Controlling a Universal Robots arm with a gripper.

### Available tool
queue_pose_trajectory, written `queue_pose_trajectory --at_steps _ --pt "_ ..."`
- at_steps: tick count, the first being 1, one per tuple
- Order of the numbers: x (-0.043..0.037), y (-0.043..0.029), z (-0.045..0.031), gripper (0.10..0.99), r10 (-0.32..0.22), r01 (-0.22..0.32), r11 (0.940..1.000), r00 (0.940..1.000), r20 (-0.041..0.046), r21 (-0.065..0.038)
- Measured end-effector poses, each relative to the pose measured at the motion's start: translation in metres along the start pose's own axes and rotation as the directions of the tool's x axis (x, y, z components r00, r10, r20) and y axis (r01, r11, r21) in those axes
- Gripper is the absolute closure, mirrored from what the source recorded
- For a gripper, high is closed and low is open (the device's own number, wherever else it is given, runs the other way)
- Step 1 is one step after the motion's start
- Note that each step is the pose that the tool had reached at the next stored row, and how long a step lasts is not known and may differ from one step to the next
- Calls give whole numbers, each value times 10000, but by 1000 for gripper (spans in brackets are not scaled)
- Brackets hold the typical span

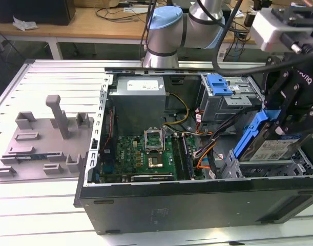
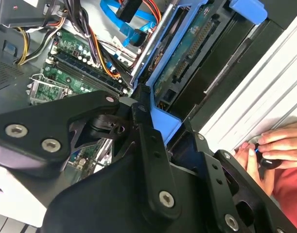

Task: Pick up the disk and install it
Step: 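Insert the disk into the insertion slot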

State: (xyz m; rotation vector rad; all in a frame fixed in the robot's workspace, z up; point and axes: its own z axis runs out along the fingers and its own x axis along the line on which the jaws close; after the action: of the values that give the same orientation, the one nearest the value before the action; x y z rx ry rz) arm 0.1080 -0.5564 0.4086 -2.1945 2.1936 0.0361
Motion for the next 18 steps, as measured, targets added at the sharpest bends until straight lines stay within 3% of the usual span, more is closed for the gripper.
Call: queue_pose_trajectory --at_steps 5,8,9,10,18 --pt "15 1 88 710 0 0 10000 10000 -3 1" --pt "18 1 113 529 1 -1 10000 10000 -4 0" --pt "18 1 114 529 -8 8 10000 10000 -6 0" --pt "19 1 115 463 -9 9 10000 10000 -9 0" --pt "19 1 115 463 -10 10 10000 10000 -46 -1"
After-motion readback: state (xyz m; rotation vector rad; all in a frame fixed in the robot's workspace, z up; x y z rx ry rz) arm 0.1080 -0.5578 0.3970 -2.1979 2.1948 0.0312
